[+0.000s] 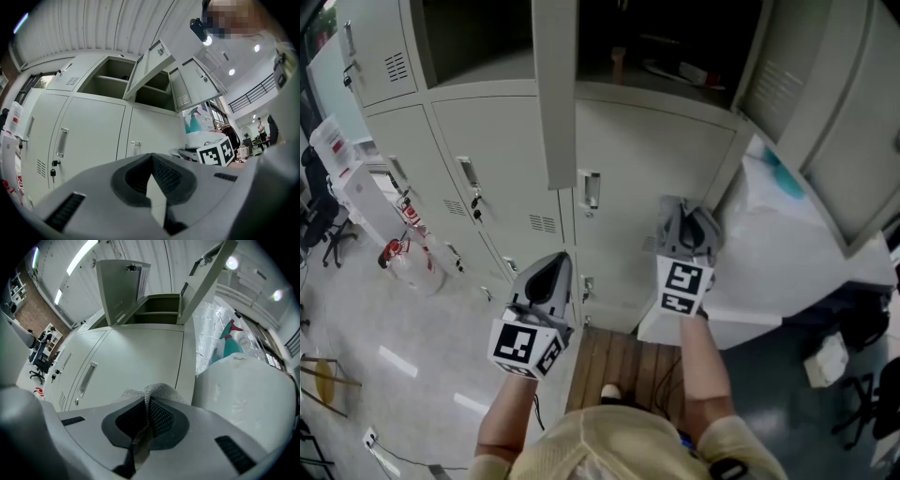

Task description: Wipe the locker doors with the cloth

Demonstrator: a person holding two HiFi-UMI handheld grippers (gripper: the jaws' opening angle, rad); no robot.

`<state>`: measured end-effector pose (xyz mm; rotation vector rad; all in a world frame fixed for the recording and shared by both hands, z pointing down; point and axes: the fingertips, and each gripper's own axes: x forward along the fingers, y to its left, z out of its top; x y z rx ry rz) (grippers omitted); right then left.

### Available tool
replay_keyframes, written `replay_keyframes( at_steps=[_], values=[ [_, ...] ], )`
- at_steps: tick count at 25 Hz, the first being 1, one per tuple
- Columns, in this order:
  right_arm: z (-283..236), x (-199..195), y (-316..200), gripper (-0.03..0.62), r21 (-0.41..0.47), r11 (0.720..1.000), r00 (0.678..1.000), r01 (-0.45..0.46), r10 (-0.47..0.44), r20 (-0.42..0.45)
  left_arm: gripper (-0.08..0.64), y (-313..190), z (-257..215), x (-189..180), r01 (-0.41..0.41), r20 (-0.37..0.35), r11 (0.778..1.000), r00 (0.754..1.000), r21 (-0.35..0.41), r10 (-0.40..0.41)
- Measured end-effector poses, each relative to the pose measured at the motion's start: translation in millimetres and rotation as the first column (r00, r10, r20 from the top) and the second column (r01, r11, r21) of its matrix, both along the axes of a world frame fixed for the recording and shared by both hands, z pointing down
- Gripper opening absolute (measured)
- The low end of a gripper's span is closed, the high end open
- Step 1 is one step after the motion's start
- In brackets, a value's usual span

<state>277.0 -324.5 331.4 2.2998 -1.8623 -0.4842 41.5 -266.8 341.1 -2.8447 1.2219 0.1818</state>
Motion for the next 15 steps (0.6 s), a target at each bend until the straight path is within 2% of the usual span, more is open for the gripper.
replay_keyframes(
  at_steps=[7, 15],
  values=[
    [1, -12, 14, 0.005, 0.037, 0.998, 0.998, 0.041, -0.042, 0.035, -0.003, 0, -2, -1, -0.013, 0.004, 1.000, 1.000, 0.006, 0.013],
    [16, -77, 12, 0.005, -0.002, 0.978, 0.978, 0.208, -0.207, 0.038, -0.003, -3, 0, -15, 0.003, 0.001, 1.000, 1.000, 0.018, -0.003]
  ],
)
